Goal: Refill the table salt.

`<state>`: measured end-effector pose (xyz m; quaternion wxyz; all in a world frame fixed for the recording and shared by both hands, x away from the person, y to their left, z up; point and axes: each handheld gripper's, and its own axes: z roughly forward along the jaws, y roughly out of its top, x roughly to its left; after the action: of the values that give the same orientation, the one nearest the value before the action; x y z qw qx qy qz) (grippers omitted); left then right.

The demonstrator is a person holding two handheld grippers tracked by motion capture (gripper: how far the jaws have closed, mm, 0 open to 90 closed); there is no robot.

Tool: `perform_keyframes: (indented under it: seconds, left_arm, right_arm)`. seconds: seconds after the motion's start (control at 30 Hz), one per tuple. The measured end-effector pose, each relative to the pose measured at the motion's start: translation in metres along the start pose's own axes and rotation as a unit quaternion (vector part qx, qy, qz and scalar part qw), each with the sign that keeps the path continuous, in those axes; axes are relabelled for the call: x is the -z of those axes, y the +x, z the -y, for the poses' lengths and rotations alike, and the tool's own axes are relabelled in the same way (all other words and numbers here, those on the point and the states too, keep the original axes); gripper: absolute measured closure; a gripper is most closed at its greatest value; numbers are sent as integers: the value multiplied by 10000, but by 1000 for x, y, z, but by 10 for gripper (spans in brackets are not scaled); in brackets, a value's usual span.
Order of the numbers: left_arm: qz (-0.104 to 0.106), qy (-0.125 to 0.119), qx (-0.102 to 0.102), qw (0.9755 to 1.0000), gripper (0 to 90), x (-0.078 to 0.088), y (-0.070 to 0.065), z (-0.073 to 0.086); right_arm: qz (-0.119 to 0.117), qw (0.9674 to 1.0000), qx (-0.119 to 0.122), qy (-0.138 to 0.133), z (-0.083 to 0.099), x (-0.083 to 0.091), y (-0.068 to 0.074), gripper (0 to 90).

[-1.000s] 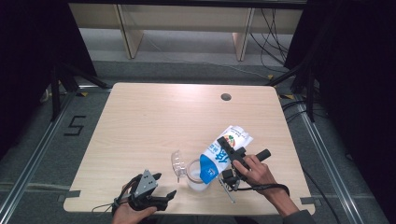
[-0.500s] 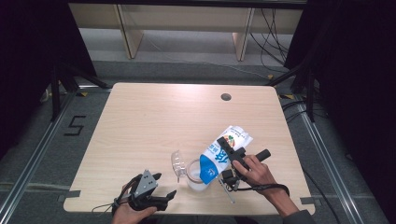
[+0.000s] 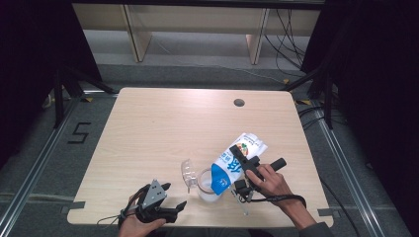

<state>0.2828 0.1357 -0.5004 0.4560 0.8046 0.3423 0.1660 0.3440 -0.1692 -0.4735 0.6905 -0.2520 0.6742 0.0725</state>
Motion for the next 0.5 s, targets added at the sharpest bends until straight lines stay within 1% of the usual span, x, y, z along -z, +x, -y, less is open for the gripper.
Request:
perform_keyframes:
  seconds: [0.07, 0.1, 0.2, 0.23, 0.33, 0.37, 0.47, 0.5]
  left_arm:
    - [-2, 5, 1, 10000, 198, 0, 0, 0]
    - [6, -12, 0, 10000, 198, 0, 0, 0]
    - [13, 1, 4, 10000, 198, 0, 0, 0]
    - [-7, 8, 1, 10000, 198, 0, 0, 0]
    - [11, -2, 0, 10000, 198, 0, 0, 0]
    - [11, 3, -2, 10000, 198, 0, 0, 0]
    - [13, 2, 6, 10000, 198, 0, 0, 0]
    - [16, 6, 3, 10000, 198, 0, 1, 0]
  right_arm:
    - [-1, 10000, 4, 2, 0, 0, 0, 642]
    - [-16, 10000, -91, 2, 0, 0, 1, 643]
    - [-8, 10000, -46, 9, 0, 0, 0, 647]
    - [-38, 9999, -119, 21, 0, 0, 1, 648]
    - [-34, 10000, -89, 7, 0, 0, 2, 650]
    - [-49, 9999, -122, 29, 0, 0, 2, 651]
    - [-48, 9999, -121, 21, 0, 0, 2, 654]
    - [-18, 10000, -50, 5, 0, 0, 0, 655]
